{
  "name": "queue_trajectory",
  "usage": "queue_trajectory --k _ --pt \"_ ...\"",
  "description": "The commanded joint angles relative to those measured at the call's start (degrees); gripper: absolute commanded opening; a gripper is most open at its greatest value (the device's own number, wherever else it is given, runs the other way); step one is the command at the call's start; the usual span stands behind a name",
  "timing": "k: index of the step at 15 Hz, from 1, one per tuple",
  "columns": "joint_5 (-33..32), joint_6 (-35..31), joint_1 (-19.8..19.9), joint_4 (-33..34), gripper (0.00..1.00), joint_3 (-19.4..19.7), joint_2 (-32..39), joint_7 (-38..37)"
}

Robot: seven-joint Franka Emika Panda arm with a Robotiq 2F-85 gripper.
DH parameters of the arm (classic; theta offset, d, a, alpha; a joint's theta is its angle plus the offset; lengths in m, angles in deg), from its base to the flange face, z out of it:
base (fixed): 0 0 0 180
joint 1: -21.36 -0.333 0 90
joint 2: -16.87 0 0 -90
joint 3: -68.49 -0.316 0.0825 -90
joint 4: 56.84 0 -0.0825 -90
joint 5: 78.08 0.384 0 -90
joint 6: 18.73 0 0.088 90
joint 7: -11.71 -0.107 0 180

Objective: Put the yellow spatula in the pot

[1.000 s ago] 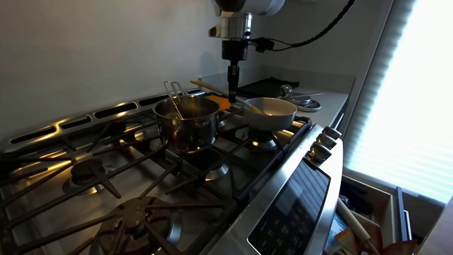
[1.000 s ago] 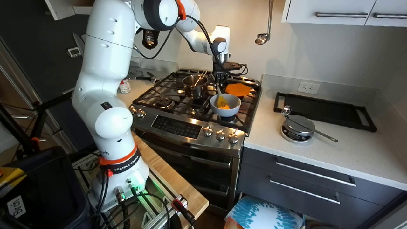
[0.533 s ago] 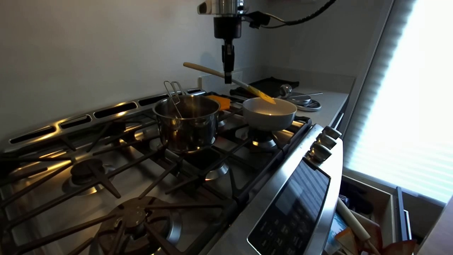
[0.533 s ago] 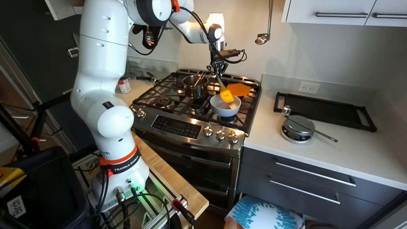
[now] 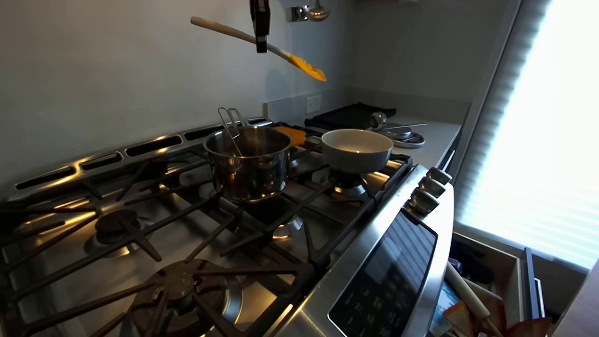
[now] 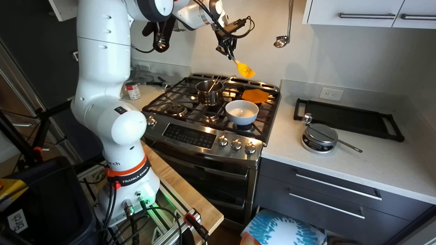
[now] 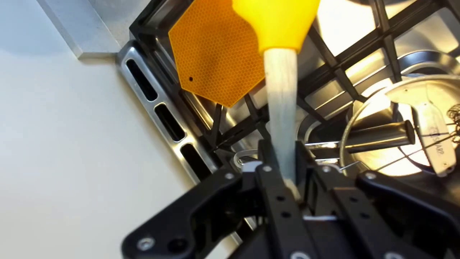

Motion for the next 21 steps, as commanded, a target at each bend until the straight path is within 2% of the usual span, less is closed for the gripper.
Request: queue_trajectory --k 1,2,3,6,9,15,17,18,19,20,21 --pt "-0.06 0.23 0.16 0.17 0.17 -0.13 0.21 -0.05" --pt "-0.04 0.22 0.37 0.12 0.17 -0.05 0.34 -0.04" --pt "0.49 -0.9 0.49 1.37 0.04 -0.49 1.88 0.87" --pt "1.59 -9.42 -0.14 3.94 0.04 -2.38 5.04 2.34" --pt "3.87 -14.5 -0.66 7.34 0.04 -5.38 8.5 6.75" --pt "10.92 -13.51 -0.35 6.98 0.04 -8.77 8.99 11.24" --pt "11.73 -5.29 -0.42 5.48 0.04 -8.89 6.36 14.28" --pt "10.28 -10.42 -1.94 7.22 0.17 -7.24 8.81 10.62" --pt "10.64 -7.91 -1.98 7.23 0.17 -7.37 8.41 11.7" --pt "10.45 -5.25 -2.43 7.18 0.04 -6.96 7.45 10.67" --pt "10.37 -4.01 -2.87 6.55 0.04 -6.65 6.13 8.81"
